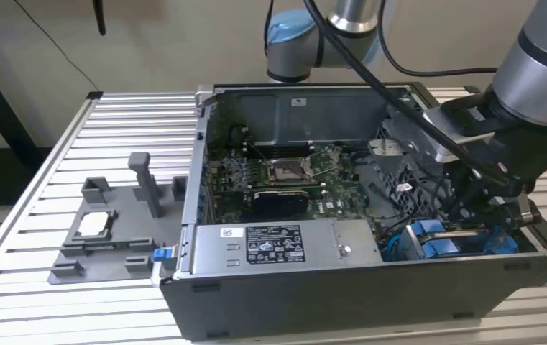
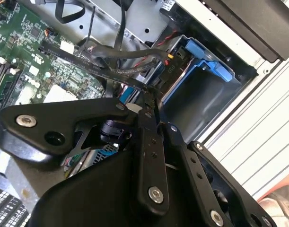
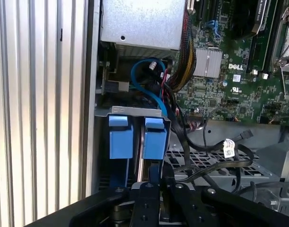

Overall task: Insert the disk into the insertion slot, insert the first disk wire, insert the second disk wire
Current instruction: 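Insert the second disk wire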

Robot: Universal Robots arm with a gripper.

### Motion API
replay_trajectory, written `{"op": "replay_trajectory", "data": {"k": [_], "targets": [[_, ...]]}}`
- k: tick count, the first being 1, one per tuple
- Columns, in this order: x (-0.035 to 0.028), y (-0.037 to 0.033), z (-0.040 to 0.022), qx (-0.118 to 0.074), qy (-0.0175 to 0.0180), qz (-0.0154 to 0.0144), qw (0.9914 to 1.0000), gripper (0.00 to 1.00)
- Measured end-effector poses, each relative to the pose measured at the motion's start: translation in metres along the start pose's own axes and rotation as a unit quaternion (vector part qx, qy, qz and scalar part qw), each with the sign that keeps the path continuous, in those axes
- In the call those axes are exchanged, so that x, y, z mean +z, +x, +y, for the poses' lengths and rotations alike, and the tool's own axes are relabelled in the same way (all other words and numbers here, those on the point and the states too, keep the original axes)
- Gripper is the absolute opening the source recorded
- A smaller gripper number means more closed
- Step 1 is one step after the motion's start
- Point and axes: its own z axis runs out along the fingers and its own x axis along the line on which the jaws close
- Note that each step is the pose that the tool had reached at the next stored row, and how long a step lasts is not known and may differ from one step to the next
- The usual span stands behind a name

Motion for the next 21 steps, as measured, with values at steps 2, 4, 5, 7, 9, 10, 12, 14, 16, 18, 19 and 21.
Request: {"op": "replay_trajectory", "data": {"k": [2, 4, 5, 7, 9, 10, 12, 14, 16, 18, 19, 21], "targets": [[0.0002, 0.0001, -0.0005, 0.002, -0.0006, 0.0003, 1.0, 0.16], [0.0006, 0.0002, -0.0008, 0.007, -0.0001, 0.0008, 0.99998, 0.16], [0.0009, 0.0003, -0.0009, 0.01, 0.0002, 0.0012, 0.99995, 0.16], [0.0012, 0.0003, -0.0013, 0.015, 0.0001, 0.0018, 0.99989, 0.16], [0.002, 0.0006, -0.0029, 0.016, -0.0023, 0.0016, 0.99987, 0.16], [0.0023, 0.0007, -0.0038, 0.016, -0.0033, 0.0016, 0.99986, 0.16], [0.0031, 0.0009, -0.0056, 0.017, -0.004, 0.0016, 0.99984, 0.16], [0.0038, 0.001, -0.0062, 0.018, -0.004, 0.0018, 0.99982, 0.16], [0.0043, 0.0009, -0.0062, 0.02, -0.0037, 0.0019, 0.99978, 0.16], [0.0049, 0.0007, -0.0062, 0.022, -0.0035, 0.0021, 0.99975, 0.16], [0.005, 0.0005, -0.0062, 0.023, -0.0034, 0.0022, 0.99974, 0.16], [0.0052, 0.0, -0.0062, 0.023, -0.0033, 0.0022, 0.99972, 0.16]]}}
